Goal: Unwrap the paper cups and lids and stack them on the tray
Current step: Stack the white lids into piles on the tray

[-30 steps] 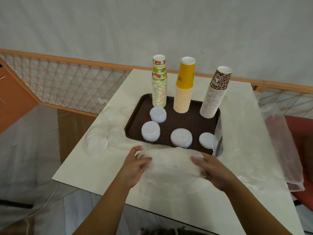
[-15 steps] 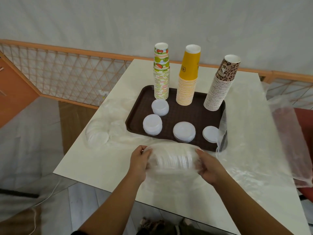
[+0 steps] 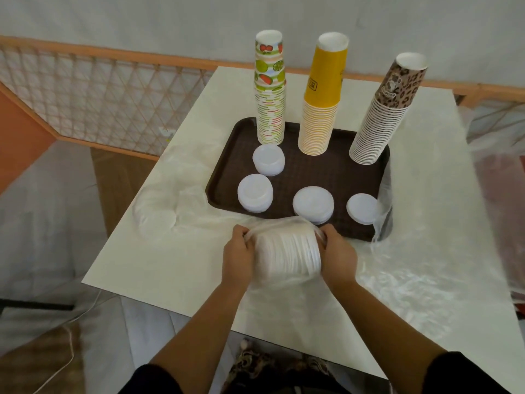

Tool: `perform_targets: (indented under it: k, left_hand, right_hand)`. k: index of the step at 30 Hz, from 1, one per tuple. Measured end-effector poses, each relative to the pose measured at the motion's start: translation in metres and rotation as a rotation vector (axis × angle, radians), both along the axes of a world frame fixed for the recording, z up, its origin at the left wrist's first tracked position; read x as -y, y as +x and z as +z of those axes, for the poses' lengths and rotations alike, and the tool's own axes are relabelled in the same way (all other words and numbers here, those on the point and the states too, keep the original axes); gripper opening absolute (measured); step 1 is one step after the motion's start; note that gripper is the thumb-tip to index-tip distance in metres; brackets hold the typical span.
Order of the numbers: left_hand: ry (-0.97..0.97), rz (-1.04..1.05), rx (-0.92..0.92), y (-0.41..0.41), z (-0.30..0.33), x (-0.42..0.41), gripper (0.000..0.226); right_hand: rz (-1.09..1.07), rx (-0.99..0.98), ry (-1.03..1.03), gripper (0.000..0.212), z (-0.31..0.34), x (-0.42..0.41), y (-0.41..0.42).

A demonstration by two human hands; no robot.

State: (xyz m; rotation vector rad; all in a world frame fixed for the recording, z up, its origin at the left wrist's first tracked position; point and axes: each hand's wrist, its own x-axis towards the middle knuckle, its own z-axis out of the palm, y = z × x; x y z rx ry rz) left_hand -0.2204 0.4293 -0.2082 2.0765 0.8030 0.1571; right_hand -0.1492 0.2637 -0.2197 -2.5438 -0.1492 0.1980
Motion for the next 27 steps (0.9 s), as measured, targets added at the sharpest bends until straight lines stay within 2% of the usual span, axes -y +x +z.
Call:
perform_targets:
  k: [4, 6, 8, 10, 11, 13, 15, 17, 21, 27]
  left_hand:
    - [-0.041, 0.012, 0.003, 0.001, -0.002, -0.001, 0.005]
    - [-0.057, -0.01, -0.014, 0.002, -0.003, -0.005, 0.006]
    - [-0.066, -0.042, -0.037, 0.0, -0.004, -0.008, 0.011]
    - [-0.012, -0.025, 0.016, -0.009, -0.002, -0.008, 0.026]
    - [0.046, 0.0, 0.099, -0.017, 0.002, -0.006, 0.032]
    - [0.186, -0.009, 0.315, -0.034, 0.011, 0.002, 0.034]
    - [0.217, -0.149, 0.438, -0.047, 0.019, 0.01, 0.034]
    - [0.147, -0.305, 0.43, -0.049, 0.019, 0.014, 0.042]
    - [0.022, -0.441, 0.278, -0.039, 0.006, 0.007, 0.075]
    - [0.053, -0.514, 0.114, -0.032, -0.007, -0.005, 0.099]
  right_hand:
    - [0.102, 0.051, -0.161, 0.011, -0.006, 0.0, 0.0]
    - [0.135, 0.054, -0.161, 0.011, -0.008, 0.003, 0.001]
    - [0.116, 0.005, -0.057, 0.012, -0.009, 0.007, 0.001]
    - [0.017, -0.058, 0.153, 0.017, -0.005, 0.012, -0.001]
    - [-0.054, -0.059, 0.257, 0.02, 0.0, 0.014, -0.004]
    - [-0.168, 0.058, 0.392, 0.024, 0.015, 0.017, -0.015]
    - [-0.173, 0.169, 0.479, 0.023, 0.032, 0.017, -0.03]
    - [-0.062, 0.129, 0.511, 0.025, 0.044, 0.013, -0.044]
    - [0.149, -0.002, 0.266, 0.045, 0.047, -0.001, -0.057]
    - [0.18, -0.061, 0.014, 0.079, 0.057, -0.022, -0.063]
